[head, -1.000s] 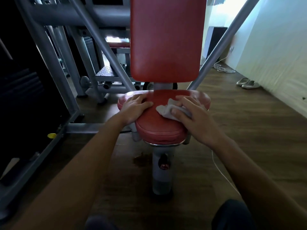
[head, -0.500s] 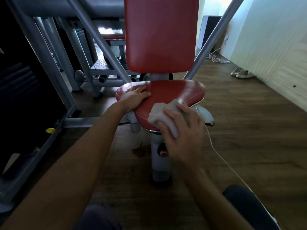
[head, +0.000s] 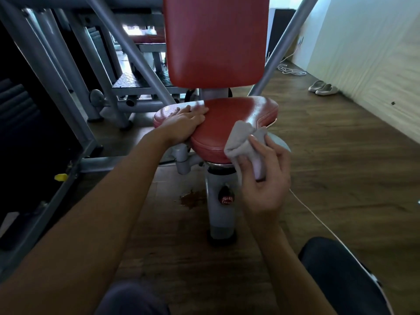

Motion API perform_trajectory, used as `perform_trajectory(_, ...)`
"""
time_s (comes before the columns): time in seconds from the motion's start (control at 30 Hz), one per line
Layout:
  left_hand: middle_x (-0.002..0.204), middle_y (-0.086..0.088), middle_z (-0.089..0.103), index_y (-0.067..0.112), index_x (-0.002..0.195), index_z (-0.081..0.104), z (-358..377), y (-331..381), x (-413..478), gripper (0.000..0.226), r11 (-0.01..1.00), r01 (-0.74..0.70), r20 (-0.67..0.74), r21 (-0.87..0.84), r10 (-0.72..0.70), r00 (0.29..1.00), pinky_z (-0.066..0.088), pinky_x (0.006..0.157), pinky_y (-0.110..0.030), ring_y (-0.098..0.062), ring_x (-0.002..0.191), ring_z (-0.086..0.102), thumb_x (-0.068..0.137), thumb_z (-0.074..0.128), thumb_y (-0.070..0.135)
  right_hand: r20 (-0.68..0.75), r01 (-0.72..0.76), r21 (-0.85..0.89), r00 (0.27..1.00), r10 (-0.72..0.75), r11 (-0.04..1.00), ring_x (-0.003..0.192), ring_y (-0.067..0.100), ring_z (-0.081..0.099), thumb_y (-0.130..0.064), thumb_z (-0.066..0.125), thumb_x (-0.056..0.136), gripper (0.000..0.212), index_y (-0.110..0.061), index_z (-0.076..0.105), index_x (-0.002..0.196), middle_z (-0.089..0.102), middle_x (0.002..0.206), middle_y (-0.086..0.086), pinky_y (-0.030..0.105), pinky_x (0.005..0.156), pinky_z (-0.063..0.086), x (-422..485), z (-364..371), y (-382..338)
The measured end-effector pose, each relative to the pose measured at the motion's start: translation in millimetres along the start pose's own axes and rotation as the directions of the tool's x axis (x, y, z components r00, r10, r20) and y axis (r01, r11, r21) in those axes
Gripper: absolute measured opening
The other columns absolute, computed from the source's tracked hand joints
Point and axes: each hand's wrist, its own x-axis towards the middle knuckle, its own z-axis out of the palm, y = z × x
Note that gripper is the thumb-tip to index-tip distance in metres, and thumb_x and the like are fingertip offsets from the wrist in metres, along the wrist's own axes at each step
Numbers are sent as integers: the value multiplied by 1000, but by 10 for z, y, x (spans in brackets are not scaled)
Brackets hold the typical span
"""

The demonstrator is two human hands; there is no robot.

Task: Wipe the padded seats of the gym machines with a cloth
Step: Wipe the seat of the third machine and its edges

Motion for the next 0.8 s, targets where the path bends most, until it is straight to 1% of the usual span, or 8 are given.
perform_trajectory(0.1, 166, -5, 24, 22, 153, 39, -17, 155, -14, 52, 997, 68, 31, 21, -68, 997, 14, 125, -41, -25, 153, 20, 105, 25, 37, -1, -46, 31, 999, 46, 998, 133, 18, 51, -24, 69, 94, 35, -9, 67, 126, 51, 137, 13, 33, 106, 49, 26, -17, -64)
perform_trajectory(0.2, 159, -11, 36, 7, 148, 44, 21, 276, -30, 46, 998, 42, 43, -53, -39, 998, 22, 121, -37, -30, 148, 30, 106, 33, 21, 34, 11, -7, 999, -11, 1000, 134, 23, 48, -26, 71, 93, 34, -10, 68, 123, 47, 139, 13, 38, 107, 48, 0, 7, -82)
perform_trajectory(0.3, 165, -7, 26, 14, 153, 39, 116, 220, -38, 49, 995, -95, 49, 0, 95, 994, 11, 126, -37, -22, 154, 18, 106, 43, 28, 61, 160, -152, 986, -152, 975, 130, 29, 50, -25, 76, 90, 31, -9, 70, 116, 48, 139, 18, 43, 102, 50, -39, 25, -29)
perform_trajectory(0.4, 166, -2, 20, 17, 156, 32, 142, 185, 22, 50, 987, -145, 55, 65, 141, 988, 1, 127, -39, -17, 156, 10, 108, 38, 32, 35, 261, -231, 965, -260, 937, 124, 34, 54, -26, 79, 88, 33, -4, 73, 112, 53, 132, 23, 46, 97, 52, 6, -7, 59)
perform_trajectory(0.57, 166, -3, 21, 20, 156, 32, 136, 190, 31, 60, 986, -149, 56, 70, 145, 988, 2, 127, -43, -18, 156, 10, 102, 38, 45, -38, 126, -151, 990, -133, 980, 123, 29, 56, -24, 76, 86, 35, -4, 70, 114, 54, 129, 21, 40, 98, 54, 31, -109, 148)
perform_trajectory(0.63, 166, -1, 22, 20, 155, 33, 137, 193, 28, 55, 987, -149, 38, 57, 147, 988, 3, 127, -42, -17, 156, 12, 105, 39, 40, -59, 81, -97, 995, -86, 992, 122, 26, 57, -24, 72, 88, 33, -3, 69, 114, 56, 127, 19, 39, 97, 54, -10, -98, 111)
perform_trajectory(0.7, 165, -2, 24, 18, 155, 35, 148, 208, 12, 49, 987, -150, 16, 54, 150, 989, 5, 127, -40, -16, 155, 15, 107, 40, 31, -48, 119, -98, 991, -125, 988, 124, 29, 56, -23, 73, 89, 32, -3, 69, 113, 55, 128, 20, 44, 99, 53, -64, -10, 52)
perform_trajectory(0.8, 165, -2, 25, 17, 154, 34, 140, 236, -19, 54, 988, -147, 17, 39, 146, 989, 2, 127, -36, -15, 155, 15, 105, 42, 36, -16, 215, -147, 975, -220, 966, 125, 37, 55, -18, 80, 86, 31, 1, 72, 109, 56, 126, 24, 47, 102, 51, -110, 126, -1)
